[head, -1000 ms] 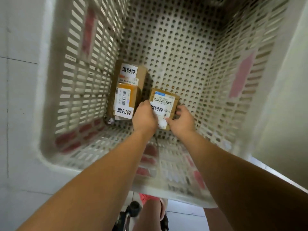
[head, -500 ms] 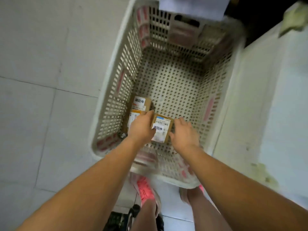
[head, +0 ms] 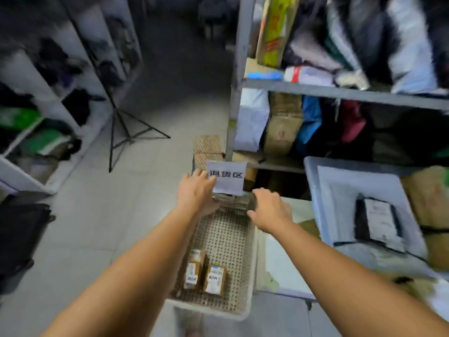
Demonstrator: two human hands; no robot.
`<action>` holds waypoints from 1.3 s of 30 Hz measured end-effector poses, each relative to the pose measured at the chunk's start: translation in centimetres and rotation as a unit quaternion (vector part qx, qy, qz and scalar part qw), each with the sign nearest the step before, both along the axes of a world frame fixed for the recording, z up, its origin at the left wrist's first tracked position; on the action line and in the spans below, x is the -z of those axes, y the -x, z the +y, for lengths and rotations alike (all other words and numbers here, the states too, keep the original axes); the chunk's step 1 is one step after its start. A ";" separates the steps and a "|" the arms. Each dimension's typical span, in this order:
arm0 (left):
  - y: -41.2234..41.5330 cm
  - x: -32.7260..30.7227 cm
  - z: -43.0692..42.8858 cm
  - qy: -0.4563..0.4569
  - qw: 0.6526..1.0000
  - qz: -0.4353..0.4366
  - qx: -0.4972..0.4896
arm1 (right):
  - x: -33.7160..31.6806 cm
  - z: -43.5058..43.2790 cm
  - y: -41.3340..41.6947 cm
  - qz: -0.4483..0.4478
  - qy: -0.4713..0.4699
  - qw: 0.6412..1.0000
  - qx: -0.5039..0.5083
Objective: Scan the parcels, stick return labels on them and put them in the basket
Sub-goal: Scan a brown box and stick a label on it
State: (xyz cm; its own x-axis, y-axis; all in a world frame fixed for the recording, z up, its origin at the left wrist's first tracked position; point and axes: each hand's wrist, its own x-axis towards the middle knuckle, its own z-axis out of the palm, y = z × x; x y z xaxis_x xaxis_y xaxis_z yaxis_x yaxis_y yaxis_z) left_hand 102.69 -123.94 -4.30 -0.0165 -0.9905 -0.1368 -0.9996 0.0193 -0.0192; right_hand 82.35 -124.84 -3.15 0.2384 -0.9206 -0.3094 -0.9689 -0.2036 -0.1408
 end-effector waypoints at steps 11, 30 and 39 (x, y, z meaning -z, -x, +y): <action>17.8 -16.1 7.5 0.106 0.994 0.018 0.022 | -16.1 6.7 18.5 -0.042 0.140 0.989 0.031; 55.9 -20.9 3.2 0.073 0.984 0.005 0.160 | -18.8 9.8 57.7 -0.047 0.136 0.973 0.180; 64.5 -12.5 -3.5 -0.008 0.992 0.073 0.099 | -13.1 3.8 67.2 -0.088 0.074 0.965 0.238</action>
